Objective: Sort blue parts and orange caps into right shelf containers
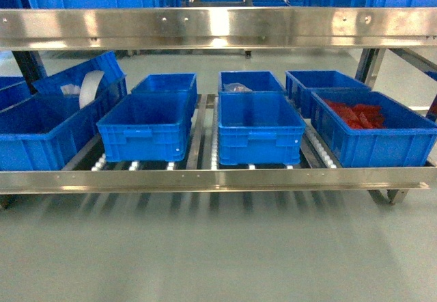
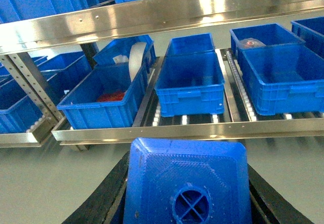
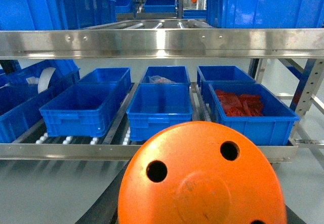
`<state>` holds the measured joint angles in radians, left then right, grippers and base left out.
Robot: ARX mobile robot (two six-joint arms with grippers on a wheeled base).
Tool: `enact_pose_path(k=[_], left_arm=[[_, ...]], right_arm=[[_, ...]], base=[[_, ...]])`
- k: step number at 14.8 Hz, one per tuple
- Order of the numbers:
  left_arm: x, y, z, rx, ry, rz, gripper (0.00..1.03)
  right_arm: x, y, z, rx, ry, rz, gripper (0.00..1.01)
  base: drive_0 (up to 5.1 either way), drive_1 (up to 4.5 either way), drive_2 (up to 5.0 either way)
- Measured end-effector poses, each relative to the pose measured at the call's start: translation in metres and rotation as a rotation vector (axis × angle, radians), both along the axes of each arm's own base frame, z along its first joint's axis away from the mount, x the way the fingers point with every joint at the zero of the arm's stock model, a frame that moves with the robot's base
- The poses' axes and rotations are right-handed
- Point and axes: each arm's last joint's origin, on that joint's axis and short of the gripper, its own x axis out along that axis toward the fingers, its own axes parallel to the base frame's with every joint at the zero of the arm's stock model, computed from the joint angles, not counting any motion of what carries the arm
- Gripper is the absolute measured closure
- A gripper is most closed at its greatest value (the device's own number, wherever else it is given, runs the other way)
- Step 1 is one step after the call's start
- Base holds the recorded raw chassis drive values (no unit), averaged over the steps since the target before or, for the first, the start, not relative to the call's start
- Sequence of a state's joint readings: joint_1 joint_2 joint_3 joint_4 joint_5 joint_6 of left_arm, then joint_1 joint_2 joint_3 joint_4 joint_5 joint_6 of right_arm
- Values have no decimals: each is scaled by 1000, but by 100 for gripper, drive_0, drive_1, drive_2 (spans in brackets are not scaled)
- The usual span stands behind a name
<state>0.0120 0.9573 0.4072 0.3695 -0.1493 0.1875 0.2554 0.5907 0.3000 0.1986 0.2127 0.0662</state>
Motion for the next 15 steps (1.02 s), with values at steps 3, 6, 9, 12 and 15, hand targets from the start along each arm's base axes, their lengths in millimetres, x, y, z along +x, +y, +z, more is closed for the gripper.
enact_pose_path(k=[3, 6, 9, 12, 15], left_arm=[[-1, 0, 0, 0, 2, 1, 59], [-1, 0, 0, 0, 1, 2, 59], [0, 0, 0, 0, 3, -2, 59], [0, 0, 0, 0, 0, 3, 59], [-1, 1, 0, 1, 2, 8, 59]], right_arm=[[-1, 0, 1, 3, -12, 1, 58], [-1, 0, 1, 3, -11, 1, 58], [-1, 0, 1, 2, -8, -3, 58], [-1, 0, 1, 2, -6, -1, 58], [-1, 0, 1, 1, -6, 1, 58]], base=[[3, 401, -396], [5, 419, -409], [-270, 503, -220], [-5, 386, -395], [-12, 383, -407]])
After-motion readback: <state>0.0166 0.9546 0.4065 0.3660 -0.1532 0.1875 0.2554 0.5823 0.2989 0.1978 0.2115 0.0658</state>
